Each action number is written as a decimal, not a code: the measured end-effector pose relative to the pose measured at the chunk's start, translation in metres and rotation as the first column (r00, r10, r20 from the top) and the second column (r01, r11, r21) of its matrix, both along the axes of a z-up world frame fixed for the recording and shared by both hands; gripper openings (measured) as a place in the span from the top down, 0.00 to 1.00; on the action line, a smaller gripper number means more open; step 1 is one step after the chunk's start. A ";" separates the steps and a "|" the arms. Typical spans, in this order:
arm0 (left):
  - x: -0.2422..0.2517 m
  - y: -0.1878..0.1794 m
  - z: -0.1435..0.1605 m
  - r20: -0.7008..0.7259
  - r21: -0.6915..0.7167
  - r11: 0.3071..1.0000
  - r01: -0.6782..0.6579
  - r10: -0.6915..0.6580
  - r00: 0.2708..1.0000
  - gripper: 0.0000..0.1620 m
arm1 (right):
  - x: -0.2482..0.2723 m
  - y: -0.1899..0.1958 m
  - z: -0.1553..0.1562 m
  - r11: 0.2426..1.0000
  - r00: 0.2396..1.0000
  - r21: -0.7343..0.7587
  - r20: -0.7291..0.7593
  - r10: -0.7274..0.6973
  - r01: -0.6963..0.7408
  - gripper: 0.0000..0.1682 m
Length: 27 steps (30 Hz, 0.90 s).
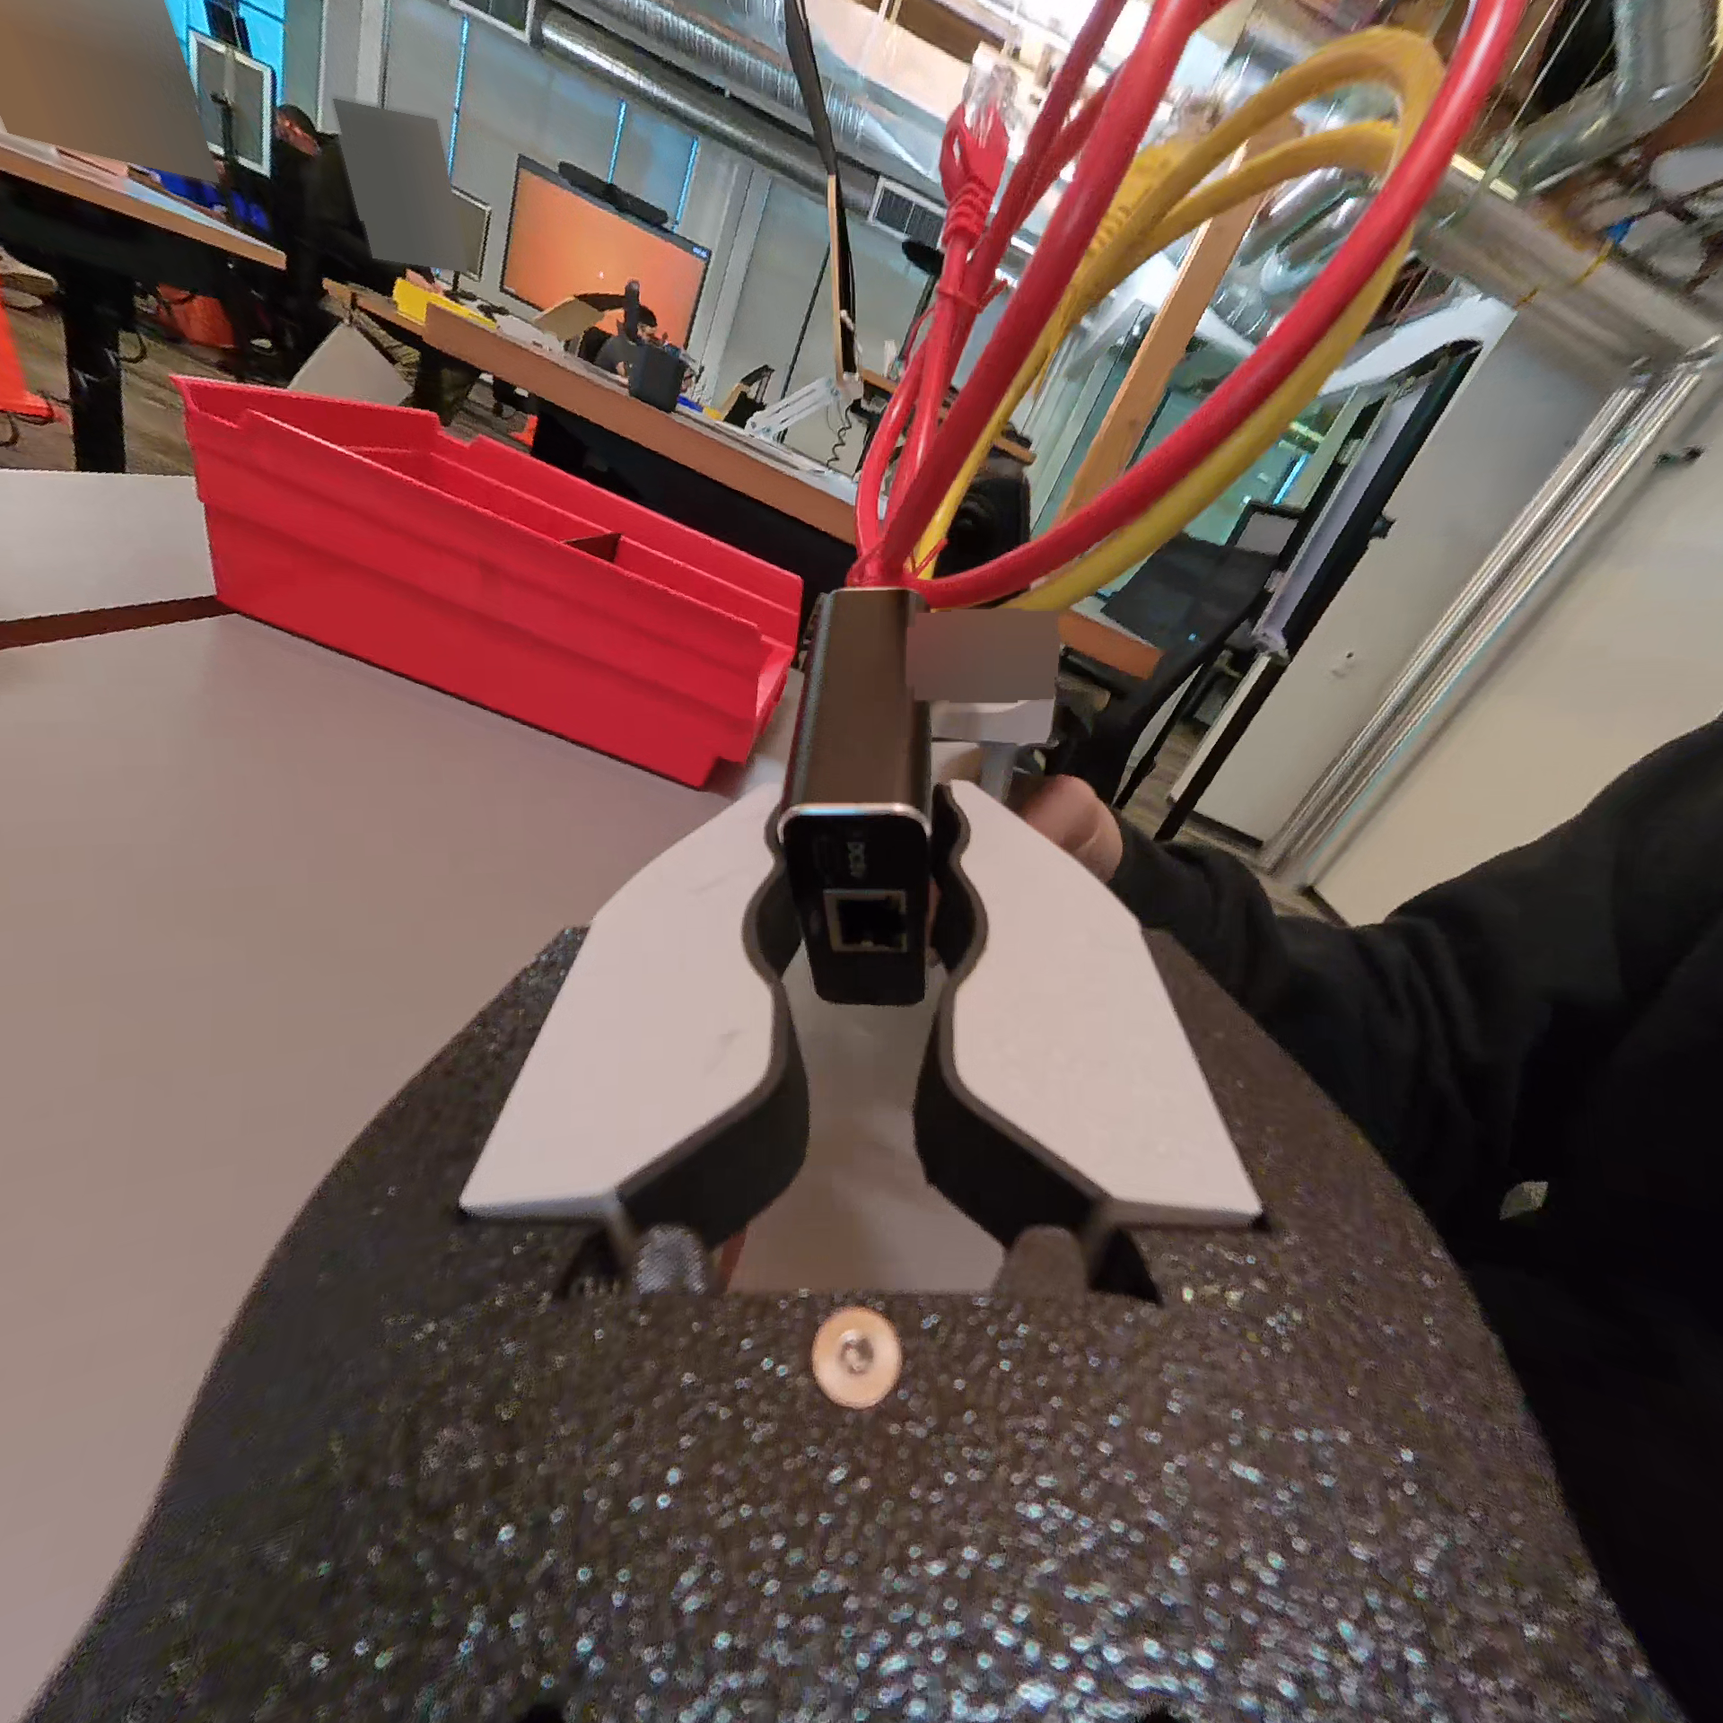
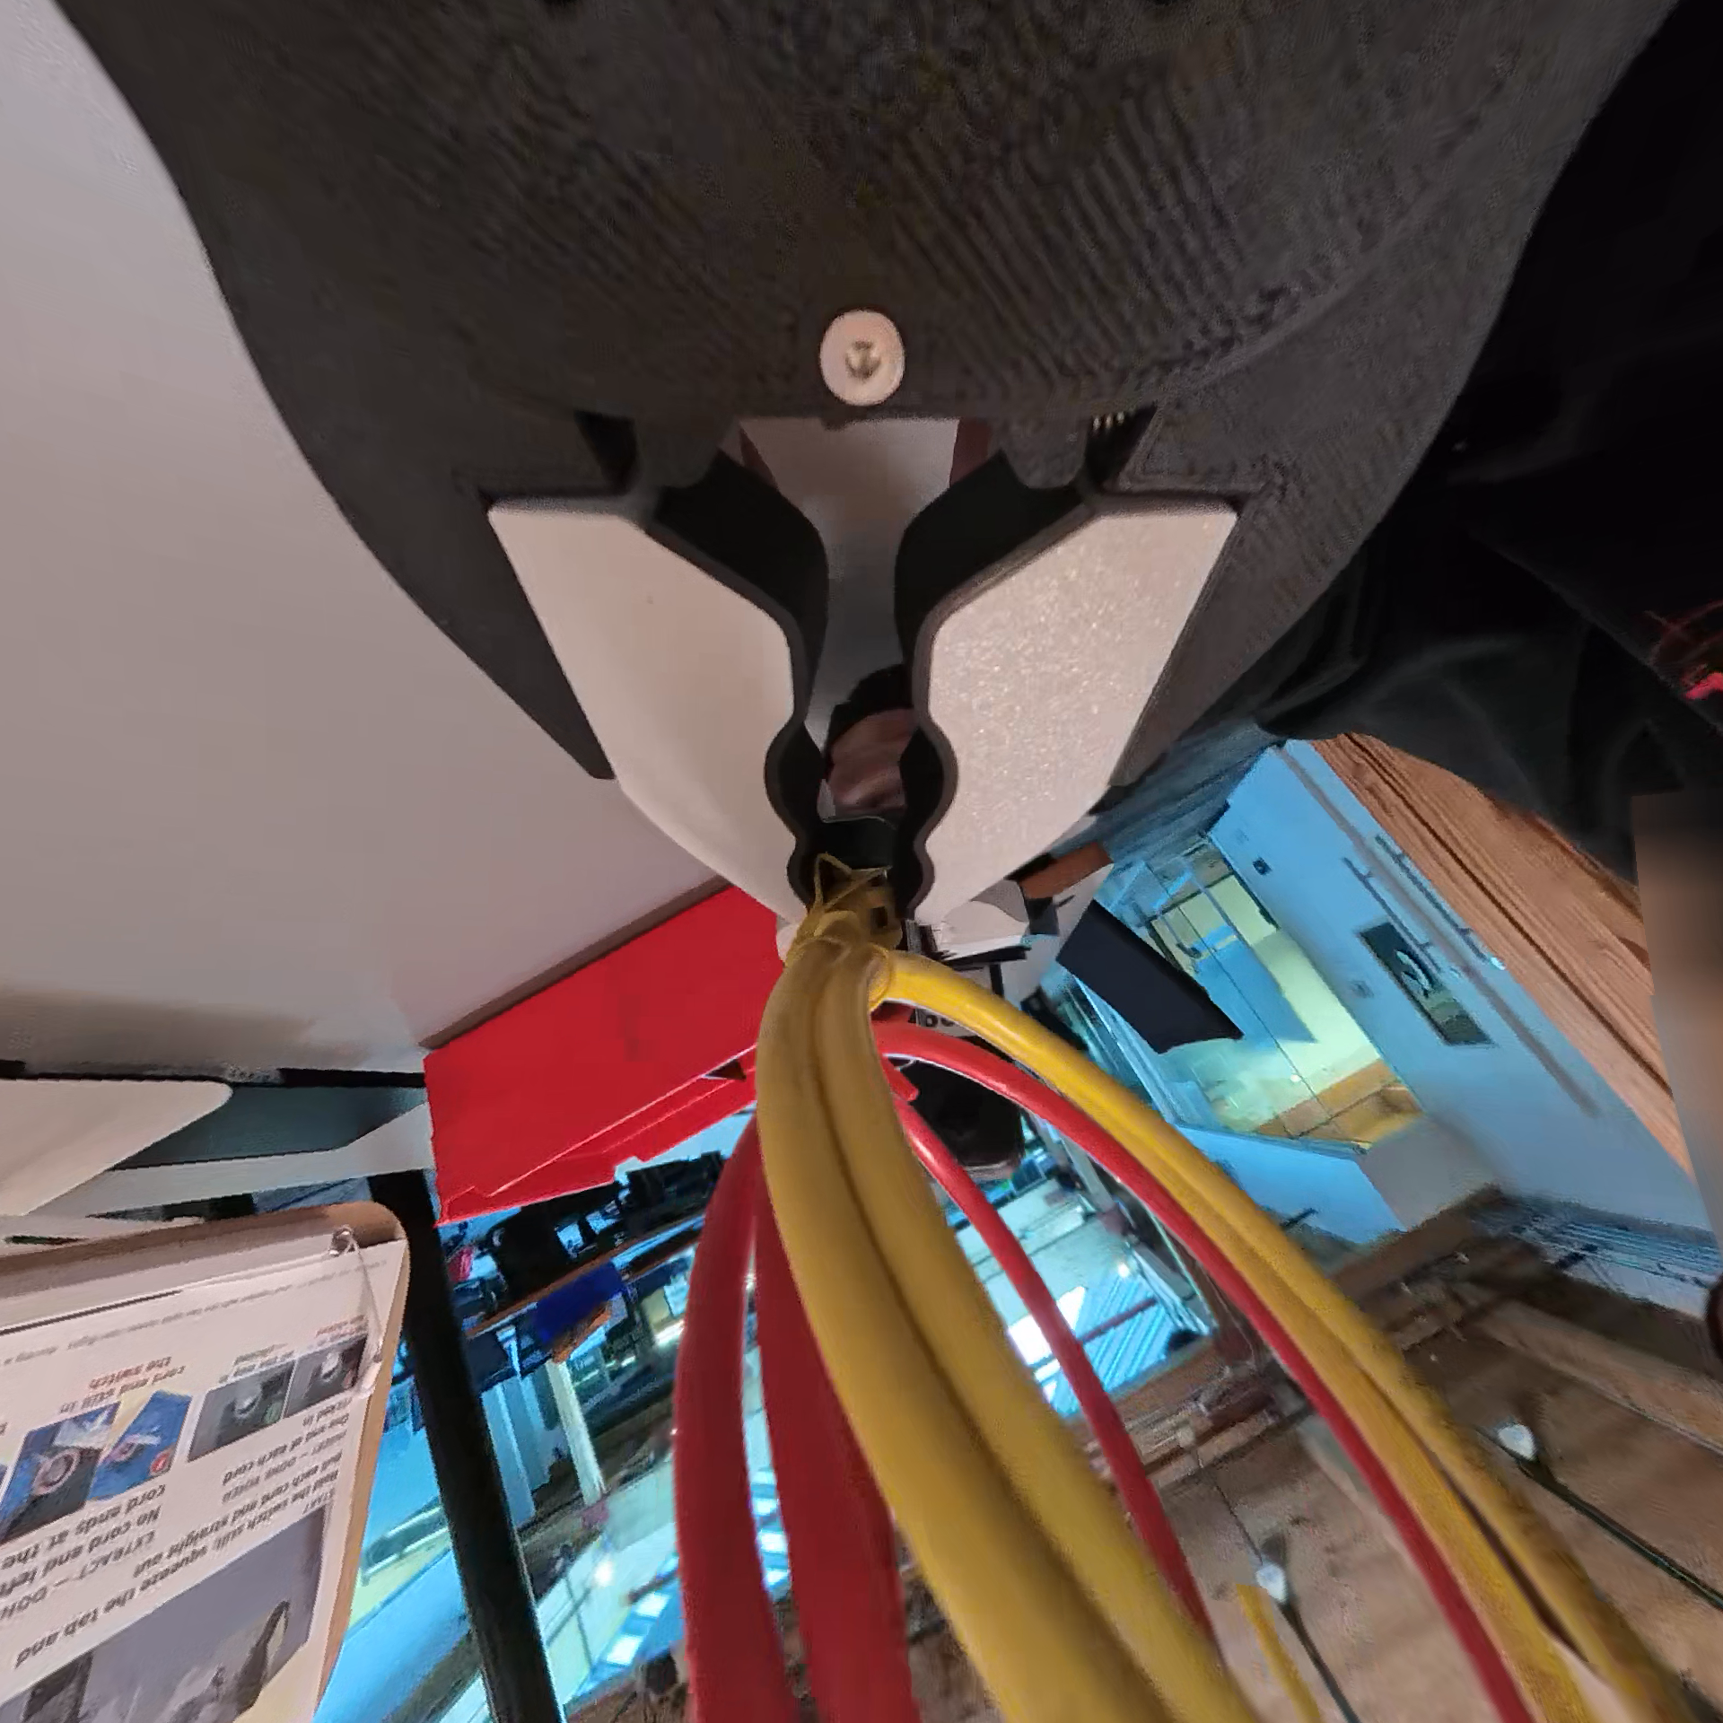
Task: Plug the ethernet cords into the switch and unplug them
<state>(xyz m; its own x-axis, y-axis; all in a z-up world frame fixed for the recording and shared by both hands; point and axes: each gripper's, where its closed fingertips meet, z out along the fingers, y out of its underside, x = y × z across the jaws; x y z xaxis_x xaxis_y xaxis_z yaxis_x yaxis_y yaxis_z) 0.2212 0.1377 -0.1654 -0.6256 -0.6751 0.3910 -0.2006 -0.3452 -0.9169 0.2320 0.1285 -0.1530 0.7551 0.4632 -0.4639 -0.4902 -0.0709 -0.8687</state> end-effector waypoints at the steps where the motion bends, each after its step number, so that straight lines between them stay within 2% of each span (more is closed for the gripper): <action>1: 0.000 0.000 0.001 0.003 -0.006 1.000 0.001 -0.001 1.000 0.84 | 0.000 0.000 0.002 1.000 1.000 0.012 -0.004 -0.005 0.005 0.91; 9: 0.002 -0.004 -0.001 -0.038 -0.144 0.988 0.052 -0.058 0.998 0.84 | 0.002 -0.001 0.002 0.999 0.993 -0.010 0.107 -0.049 0.051 0.91; 13: 0.002 -0.005 0.000 -0.034 -0.169 0.984 0.059 -0.066 0.997 0.84 | 0.003 -0.002 0.004 0.998 0.992 -0.001 0.115 -0.058 0.058 0.91; 16: 0.003 -0.005 -0.001 -0.034 -0.178 0.982 0.060 -0.067 0.997 0.84 | 0.003 -0.001 0.003 0.999 0.994 -0.002 0.094 -0.053 0.054 0.91; 22: 0.002 -0.002 -0.001 -0.002 -0.066 0.998 0.018 -0.018 1.000 0.84 | 0.003 0.000 0.003 0.999 0.999 0.013 0.025 -0.033 0.033 0.91; 27: 0.004 -0.003 -0.006 -0.056 -0.160 0.986 0.046 -0.056 0.997 0.84 | 0.006 0.001 -0.003 0.999 0.997 -0.013 0.060 -0.048 0.049 0.91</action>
<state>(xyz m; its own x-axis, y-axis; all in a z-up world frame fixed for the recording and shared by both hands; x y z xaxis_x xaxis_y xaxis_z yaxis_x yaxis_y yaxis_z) 0.2252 0.1351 -0.1713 -0.6297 -0.5694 0.5285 -0.2746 -0.4733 -0.8370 0.2375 0.1294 -0.1559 0.8033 0.4190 -0.4233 -0.4403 -0.0609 -0.8958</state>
